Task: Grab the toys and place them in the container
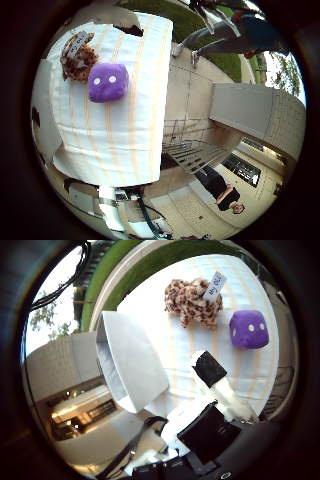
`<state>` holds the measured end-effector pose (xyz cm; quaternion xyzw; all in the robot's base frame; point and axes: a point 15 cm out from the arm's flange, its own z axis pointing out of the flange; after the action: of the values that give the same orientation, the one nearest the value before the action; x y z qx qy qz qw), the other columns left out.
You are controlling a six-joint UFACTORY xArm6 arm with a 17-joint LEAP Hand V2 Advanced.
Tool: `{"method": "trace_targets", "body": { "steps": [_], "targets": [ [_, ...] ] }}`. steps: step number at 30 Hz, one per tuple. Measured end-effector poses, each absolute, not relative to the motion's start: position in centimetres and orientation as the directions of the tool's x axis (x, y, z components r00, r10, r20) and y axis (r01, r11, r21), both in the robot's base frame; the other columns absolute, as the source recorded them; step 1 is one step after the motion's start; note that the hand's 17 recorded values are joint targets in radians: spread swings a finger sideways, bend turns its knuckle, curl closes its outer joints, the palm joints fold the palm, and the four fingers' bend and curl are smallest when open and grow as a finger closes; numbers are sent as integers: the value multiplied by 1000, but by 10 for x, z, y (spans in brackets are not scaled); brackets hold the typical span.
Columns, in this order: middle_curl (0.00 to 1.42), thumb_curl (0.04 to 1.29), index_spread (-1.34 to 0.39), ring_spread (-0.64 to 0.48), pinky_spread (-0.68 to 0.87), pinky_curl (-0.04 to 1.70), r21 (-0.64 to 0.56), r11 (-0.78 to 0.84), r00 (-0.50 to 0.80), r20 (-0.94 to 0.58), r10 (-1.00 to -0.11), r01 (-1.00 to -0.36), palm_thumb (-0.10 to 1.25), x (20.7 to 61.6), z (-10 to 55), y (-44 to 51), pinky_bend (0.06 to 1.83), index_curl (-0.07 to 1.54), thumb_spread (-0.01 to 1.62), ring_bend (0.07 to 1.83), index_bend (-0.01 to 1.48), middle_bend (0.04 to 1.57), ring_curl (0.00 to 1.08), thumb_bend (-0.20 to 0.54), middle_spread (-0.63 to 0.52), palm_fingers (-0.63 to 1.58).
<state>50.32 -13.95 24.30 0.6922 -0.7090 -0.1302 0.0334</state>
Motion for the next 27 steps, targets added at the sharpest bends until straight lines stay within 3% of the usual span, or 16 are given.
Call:
{"method": "trace_targets", "body": {
  "steps": [6,11,13,15,16,18,21,27],
  "targets": [
    [332,390,-137,304,498,322,376,19,-52,-79,-995,-926,629,487,176,-164,649,243,1163,453,163,174,323,-26,76,132],
    [329,389,-106,303,497,313,406,21,-50,-62,-997,-914,640,483,160,-169,648,252,1168,448,182,169,320,-20,77,140],
    [341,392,-79,298,493,297,409,18,-47,-61,-997,-912,659,483,158,-169,636,254,1165,497,181,216,324,-16,50,284],
    [362,397,-97,269,492,283,411,17,-46,-59,-997,-912,691,483,158,-169,667,242,1164,595,159,293,335,-7,19,527],
    [395,401,-138,231,471,296,408,16,-42,-53,-998,-913,720,484,160,-169,721,222,1157,714,116,380,362,-4,-11,723],
    [466,410,-187,191,460,327,405,13,-29,-34,-999,-914,770,484,165,-172,779,173,1149,944,49,533,447,2,-41,875],
    [598,424,-278,106,436,425,400,5,-18,-27,-999,-917,852,484,170,-172,893,113,1126,1210,103,754,594,0,-105,853],
    [763,462,-453,-5,367,599,357,1,-10,-24,-1000,-934,966,490,192,-169,1239,16,1083,1313,252,971,694,-6,-177,1009]
  ]
}}
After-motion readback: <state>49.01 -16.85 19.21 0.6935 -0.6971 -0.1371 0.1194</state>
